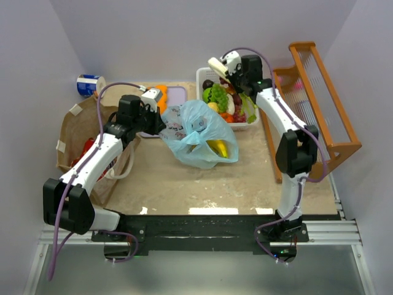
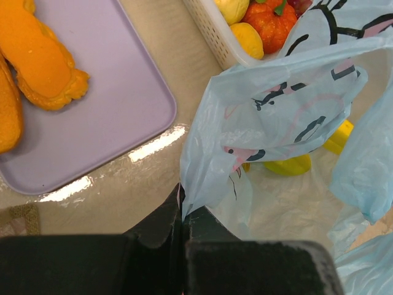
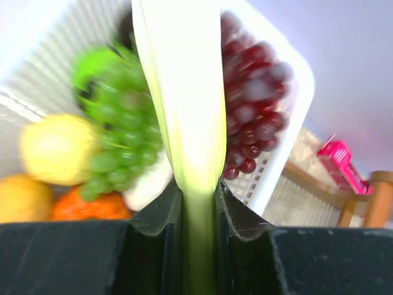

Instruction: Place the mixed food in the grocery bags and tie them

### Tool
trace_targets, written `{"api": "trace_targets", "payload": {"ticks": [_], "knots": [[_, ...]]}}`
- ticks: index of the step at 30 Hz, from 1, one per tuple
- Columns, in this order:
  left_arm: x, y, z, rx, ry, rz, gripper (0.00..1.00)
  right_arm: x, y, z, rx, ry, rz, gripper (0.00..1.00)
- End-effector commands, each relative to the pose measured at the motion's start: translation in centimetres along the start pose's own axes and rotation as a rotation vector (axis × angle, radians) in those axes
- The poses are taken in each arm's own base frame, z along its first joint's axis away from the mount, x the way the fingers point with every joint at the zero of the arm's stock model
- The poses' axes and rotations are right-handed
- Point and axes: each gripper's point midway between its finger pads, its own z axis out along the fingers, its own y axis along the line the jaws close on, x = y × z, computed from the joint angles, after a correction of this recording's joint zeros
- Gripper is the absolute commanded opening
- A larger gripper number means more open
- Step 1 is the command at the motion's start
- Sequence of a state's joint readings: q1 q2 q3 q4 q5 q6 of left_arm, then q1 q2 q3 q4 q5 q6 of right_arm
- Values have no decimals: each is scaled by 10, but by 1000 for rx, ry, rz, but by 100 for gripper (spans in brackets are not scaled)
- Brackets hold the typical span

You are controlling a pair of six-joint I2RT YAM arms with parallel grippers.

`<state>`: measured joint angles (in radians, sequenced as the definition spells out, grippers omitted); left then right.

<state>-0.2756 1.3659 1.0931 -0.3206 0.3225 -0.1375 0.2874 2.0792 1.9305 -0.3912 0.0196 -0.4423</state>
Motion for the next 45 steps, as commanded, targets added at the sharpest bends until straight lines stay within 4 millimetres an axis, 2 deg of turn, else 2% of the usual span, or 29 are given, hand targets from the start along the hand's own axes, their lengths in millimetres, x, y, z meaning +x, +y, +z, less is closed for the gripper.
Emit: {"api": "trace_targets", "payload": {"ticks": [1,7,8,9,10,11,12,13,14,15,16,17,18,20,23,25,26,27,28,29,30,31,34,37,41,45], "knots": [[-13,-6,-1,31,-40,26,0,-78,3,-59,-75,-266,140,10],[-15,-9,-2,37,-50,40,0,-111,28,-116,-245,-409,257,7],[-15,-11,-2,40,-50,40,0,-115,32,-134,-269,-436,273,6],[-14,-12,-2,44,-49,43,0,-118,35,-144,-291,-450,295,5],[-14,-13,-2,48,-50,46,0,-123,45,-159,-351,-464,343,1],[-14,-15,-1,55,-50,51,0,-114,54,-162,-385,-442,390,0],[-16,-18,-2,66,-56,57,0,-121,56,-185,-410,-476,411,0],[-16,-19,-1,73,-55,60,0,-122,62,-196,-445,-486,456,0],[-18,-22,-2,82,-62,76,10,-106,75,-195,-487,-450,486,0],[-22,-26,-6,90,-75,90,20,-109,75,-216,-494,-482,501,0],[-26,-26,-8,88,-89,102,29,-105,80,-221,-512,-474,544,0],[-31,-27,-11,86,-113,114,44,-94,90,-224,-547,-445,560,0],[-39,-27,-20,70,-144,129,51,-89,95,-236,-566,-425,587,0],[-52,-24,-31,35,-187,162,64,-76,109,-246,-626,-377,613,0],[-77,-14,-59,-79,-272,193,72,-58,131,-268,-727,-302,646,0],[-92,-6,-84,-174,-338,197,75,-42,138,-278,-735,-251,677,0],[-94,-6,-93,-194,-359,205,75,-37,141,-282,-738,-240,684,0],[-100,-13,-110,-194,-407,224,75,-32,145,-286,-751,-219,697,0],[-93,-27,-110,-157,-408,273,76,-24,151,-288,-766,-197,708,0],[-98,-43,-122,-118,-458,309,77,-20,154,-290,-779,-178,714,0],[-92,-63,-122,-38,-454,353,77,-12,162,-295,-822,-130,724,0],[-79,-91,-119,55,-437,424,77,-7,167,-297,-847,-101,727,0],[-45,-143,-120,299,-380,511,79,9,177,-305,-884,-16,738,0],[-15,-163,-112,419,-285,529,83,21,179,-311,-858,30,740,0],[17,-172,-84,429,-155,571,84,36,185,-318,-869,108,742,0],[23,-164,-67,353,-129,586,84,49,191,-324,-881,166,740,0]]}}
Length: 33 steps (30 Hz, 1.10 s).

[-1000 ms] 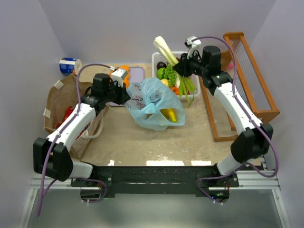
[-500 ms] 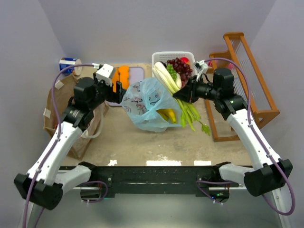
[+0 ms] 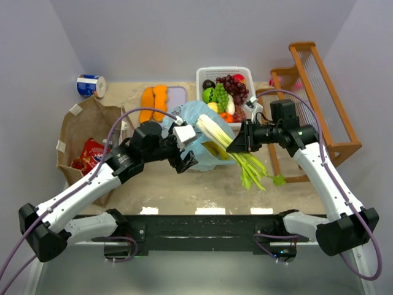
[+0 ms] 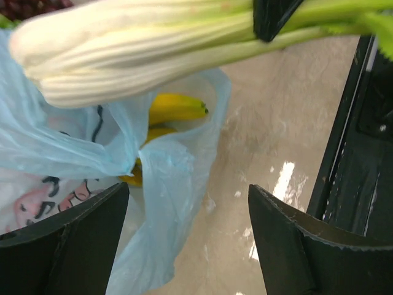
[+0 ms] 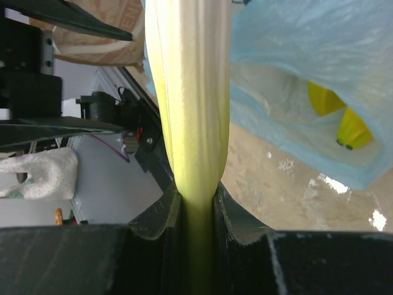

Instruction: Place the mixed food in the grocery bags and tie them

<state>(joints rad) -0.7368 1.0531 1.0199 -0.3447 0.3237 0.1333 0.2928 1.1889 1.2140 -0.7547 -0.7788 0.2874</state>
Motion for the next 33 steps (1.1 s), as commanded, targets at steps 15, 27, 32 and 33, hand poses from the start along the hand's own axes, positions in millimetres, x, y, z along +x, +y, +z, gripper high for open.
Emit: {"api": "trace_targets", "payload": {"ticks": [15,27,32,33], "knots": [[36,13,22,-126,81,64,74,53,8,-11,0,156,58,0],[37,-15,20,-24,54,88,0,81,-4,-8,81,250,103,0],[24,-38,13,99,-6,106,0,87,-6,0,87,266,146,0],[23,-43,13,115,-12,109,0,87,-9,2,99,263,158,0]]}}
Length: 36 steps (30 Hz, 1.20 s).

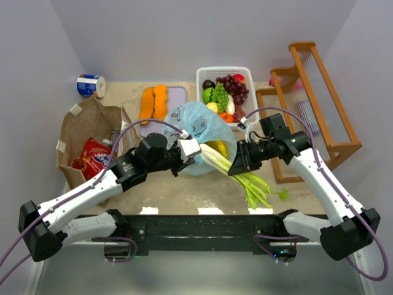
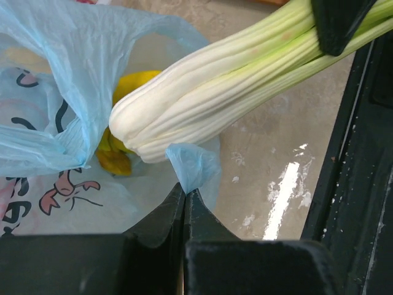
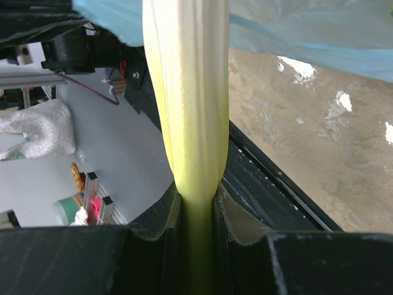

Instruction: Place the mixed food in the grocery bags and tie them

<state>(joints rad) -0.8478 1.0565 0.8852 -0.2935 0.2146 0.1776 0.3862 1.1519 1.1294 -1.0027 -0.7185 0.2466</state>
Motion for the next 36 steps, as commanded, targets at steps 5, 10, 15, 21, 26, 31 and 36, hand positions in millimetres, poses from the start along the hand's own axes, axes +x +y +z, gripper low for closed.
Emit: {"api": "trace_targets", "payload": {"ticks": [5,10,15,21,26,31,36], "knots": [[-28,-35,-7,164,-113,60,0,-34,1,17,-14,-91,105,0],[-26,-52,-5,219,-94,78,0,-74,-6,31,14,-164,175,0],[-28,-70,-8,279,-98,93,0,-129,-11,41,16,-338,280,0],[-26,-96,-7,401,-65,99,0,-194,-14,45,-36,-543,393,0],[-33,-104,-4,430,-65,108,0,-224,-34,54,4,-688,475,0],[-62,-87,-6,324,-164,109,0,-231,-40,65,192,-867,444,0],[-81,-98,-9,393,-236,104,0,-224,-39,92,199,-943,496,0]]}}
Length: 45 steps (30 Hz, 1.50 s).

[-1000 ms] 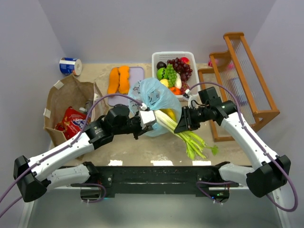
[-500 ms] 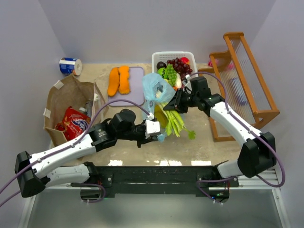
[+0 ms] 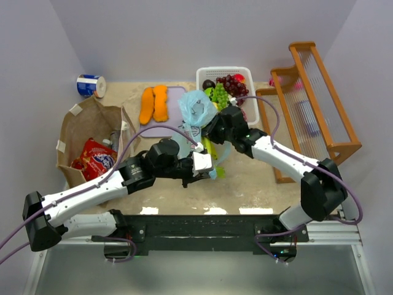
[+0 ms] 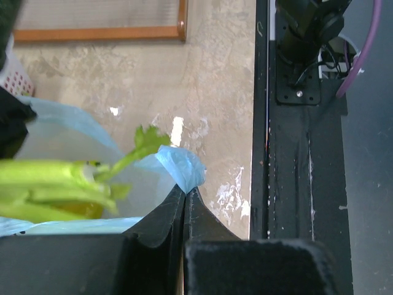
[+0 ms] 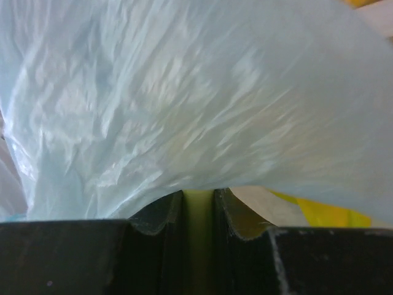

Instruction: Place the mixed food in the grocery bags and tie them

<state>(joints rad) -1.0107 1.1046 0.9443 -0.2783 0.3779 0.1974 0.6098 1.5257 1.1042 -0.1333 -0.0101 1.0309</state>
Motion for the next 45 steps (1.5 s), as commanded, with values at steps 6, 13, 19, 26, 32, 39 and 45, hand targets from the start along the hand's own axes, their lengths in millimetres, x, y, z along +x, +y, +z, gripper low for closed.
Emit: {"api": "trace_targets", "payload": {"ticks": [6,13,19,26,32,39,45], "knots": [[-61,-25,-9,124,-204,24,0,-7,4,34,-16,-329,145,0],[-72,-6,-36,-6,-276,60,0,24,-27,62,79,-246,43,4],[-36,34,-37,-210,-135,51,0,17,13,40,-28,-201,-122,66],[-17,90,-71,-474,-116,-15,0,44,38,-11,-173,-3,-290,86],[-6,108,-84,-583,-92,-33,0,30,37,-75,-172,-2,-479,90],[5,118,-90,-652,-49,-47,0,-62,70,-107,-171,-210,-540,89],[8,131,-114,-794,-61,-27,0,-139,36,-53,40,-286,-554,93]]}}
